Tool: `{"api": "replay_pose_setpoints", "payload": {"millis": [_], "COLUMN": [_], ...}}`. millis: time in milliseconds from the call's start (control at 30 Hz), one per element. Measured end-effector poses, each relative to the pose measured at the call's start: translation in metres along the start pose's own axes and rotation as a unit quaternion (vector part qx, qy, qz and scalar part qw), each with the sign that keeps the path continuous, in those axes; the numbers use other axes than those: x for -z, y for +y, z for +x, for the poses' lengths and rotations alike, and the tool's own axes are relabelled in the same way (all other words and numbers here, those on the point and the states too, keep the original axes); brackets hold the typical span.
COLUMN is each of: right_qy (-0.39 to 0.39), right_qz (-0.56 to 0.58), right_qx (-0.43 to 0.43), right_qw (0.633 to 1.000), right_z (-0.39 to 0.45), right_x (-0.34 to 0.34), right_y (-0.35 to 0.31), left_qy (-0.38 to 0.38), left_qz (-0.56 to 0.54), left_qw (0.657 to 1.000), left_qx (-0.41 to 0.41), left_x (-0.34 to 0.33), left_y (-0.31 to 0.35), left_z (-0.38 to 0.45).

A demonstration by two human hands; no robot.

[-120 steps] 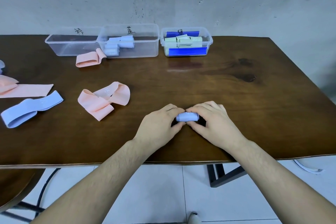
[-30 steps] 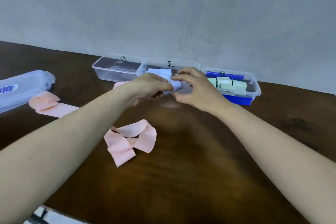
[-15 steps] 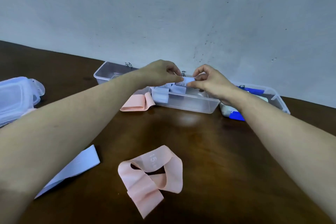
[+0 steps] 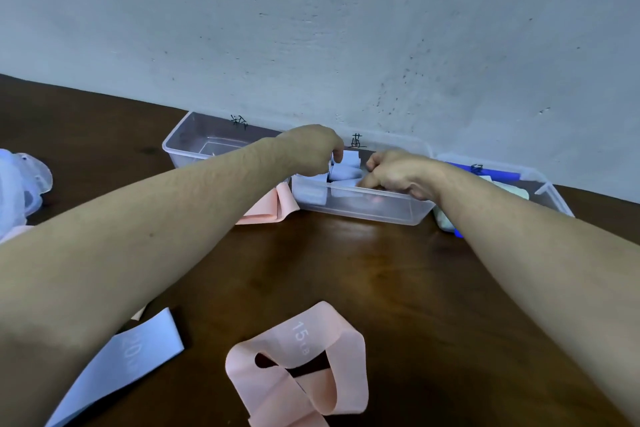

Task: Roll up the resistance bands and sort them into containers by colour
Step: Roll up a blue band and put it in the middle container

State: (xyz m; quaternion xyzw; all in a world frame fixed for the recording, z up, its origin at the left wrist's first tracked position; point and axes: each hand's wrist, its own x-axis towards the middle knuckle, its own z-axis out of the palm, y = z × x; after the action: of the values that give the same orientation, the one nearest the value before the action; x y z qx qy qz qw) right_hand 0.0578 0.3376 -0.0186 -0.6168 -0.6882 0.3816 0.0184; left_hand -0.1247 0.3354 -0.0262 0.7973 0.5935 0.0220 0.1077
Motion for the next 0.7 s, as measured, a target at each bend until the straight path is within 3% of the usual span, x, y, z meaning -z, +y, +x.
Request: {"api": "replay_pose_setpoints", "payload": {"millis": [700], "right_qy": [-0.050], "right_qz": [0.088], "right_qx": [-0.051], "right_qw": [0.994], "right_z": [0.005], "right_x": [-0.002], "right_y": [-0.008], "left_qy": [-0.023], "left_qz": [0.016], "left_qw": [1.000], "left_qx": [-0.006], "left_x": [-0.005], "left_y": [0.007], "left_z": [0.003]}}
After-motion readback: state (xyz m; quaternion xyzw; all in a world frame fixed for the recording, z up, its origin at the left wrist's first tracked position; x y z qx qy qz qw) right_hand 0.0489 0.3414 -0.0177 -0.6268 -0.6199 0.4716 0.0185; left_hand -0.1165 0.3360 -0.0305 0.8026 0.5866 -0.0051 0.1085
